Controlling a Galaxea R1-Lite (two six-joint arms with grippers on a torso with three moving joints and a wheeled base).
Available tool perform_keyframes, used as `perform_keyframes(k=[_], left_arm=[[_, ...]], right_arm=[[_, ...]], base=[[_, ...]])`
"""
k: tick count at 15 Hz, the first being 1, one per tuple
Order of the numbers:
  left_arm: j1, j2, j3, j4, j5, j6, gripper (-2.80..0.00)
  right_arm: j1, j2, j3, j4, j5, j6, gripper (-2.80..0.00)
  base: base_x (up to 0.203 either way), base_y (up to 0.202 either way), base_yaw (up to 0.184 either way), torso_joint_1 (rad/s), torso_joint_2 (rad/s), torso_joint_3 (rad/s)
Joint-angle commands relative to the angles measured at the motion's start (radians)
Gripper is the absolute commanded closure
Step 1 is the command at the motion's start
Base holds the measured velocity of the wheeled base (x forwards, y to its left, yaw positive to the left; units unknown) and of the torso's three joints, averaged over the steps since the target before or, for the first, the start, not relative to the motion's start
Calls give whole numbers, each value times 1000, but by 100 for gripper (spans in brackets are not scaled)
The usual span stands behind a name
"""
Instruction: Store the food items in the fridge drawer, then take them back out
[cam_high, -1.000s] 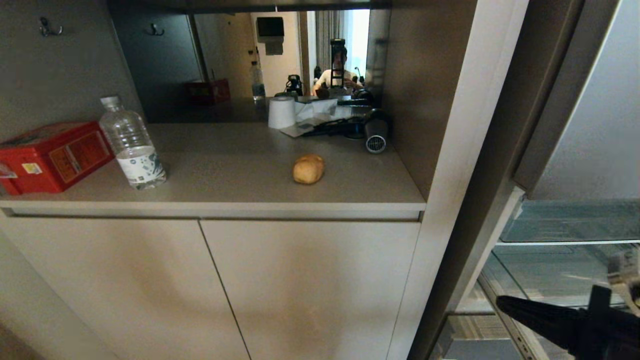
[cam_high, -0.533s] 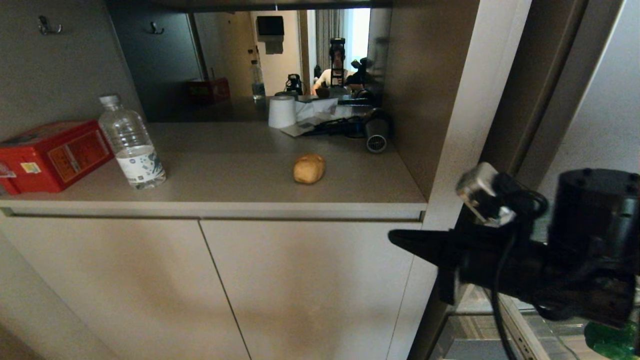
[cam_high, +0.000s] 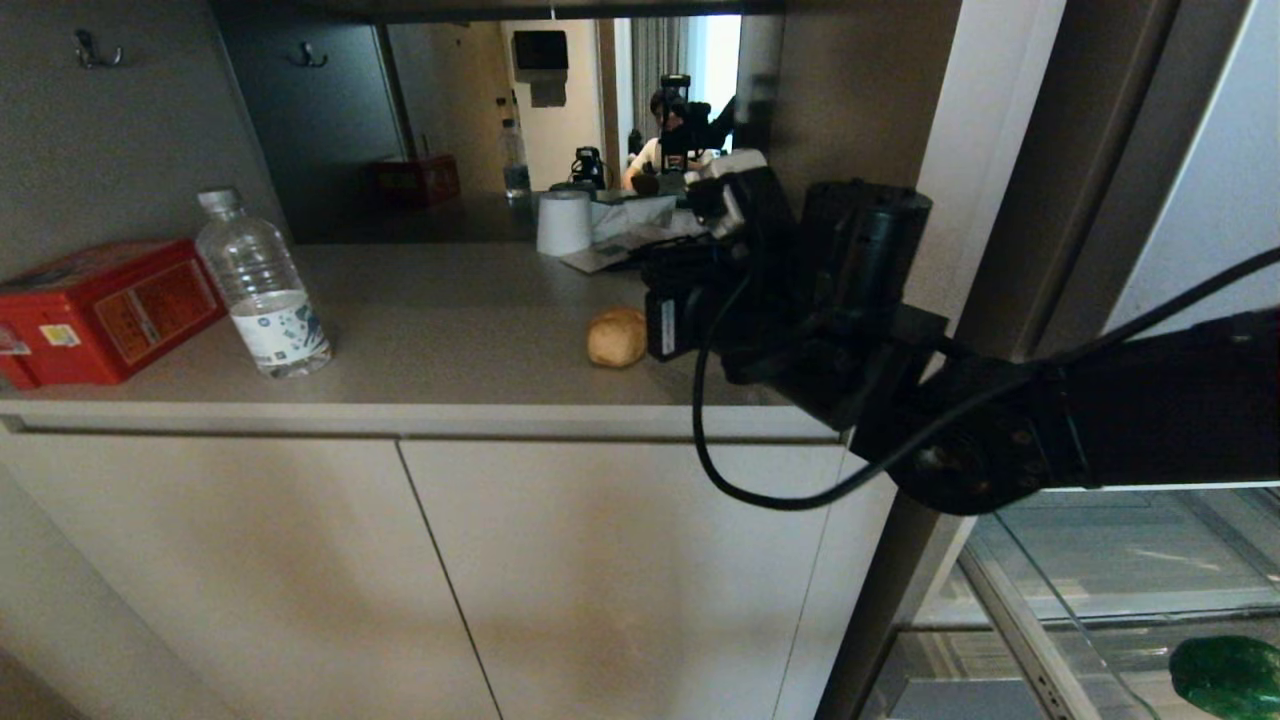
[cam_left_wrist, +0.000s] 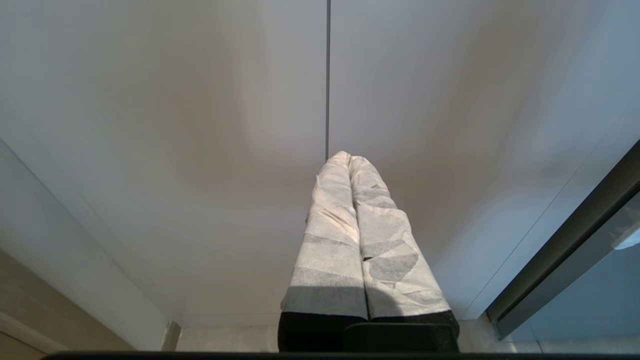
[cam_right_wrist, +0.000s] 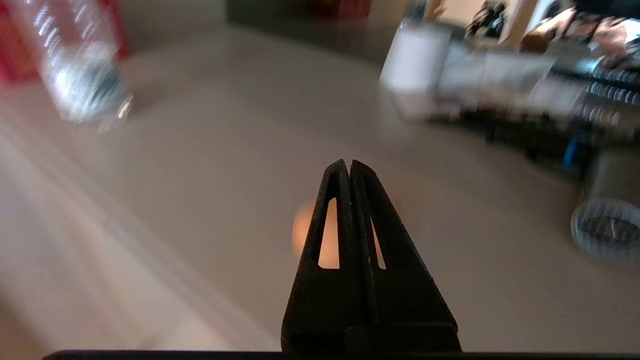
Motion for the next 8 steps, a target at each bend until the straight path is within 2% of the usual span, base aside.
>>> perform_keyframes(k=[1, 2, 3, 5, 8], left_arm=[[-1, 0, 0, 1, 0, 0, 0], [-1, 0, 0, 1, 0, 0, 0], [-1, 0, 0, 1, 0, -1, 0], [0, 0, 0, 1, 0, -1, 0], [0, 0, 0, 0, 0, -1, 0]], right_arm=[[4, 133, -216, 77, -16, 1, 0], [4, 179, -316, 126, -22, 2, 0], [2, 226, -397, 172, -27, 3, -280], [-12, 280, -454, 243, -13, 2, -280], [-31, 314, -453, 200, 7, -17, -280]], base=[[0, 0, 0, 0, 0, 0], [0, 0, 0, 0, 0, 0], [0, 0, 0, 0, 0, 0], [0, 0, 0, 0, 0, 0], [0, 0, 0, 0, 0, 0]])
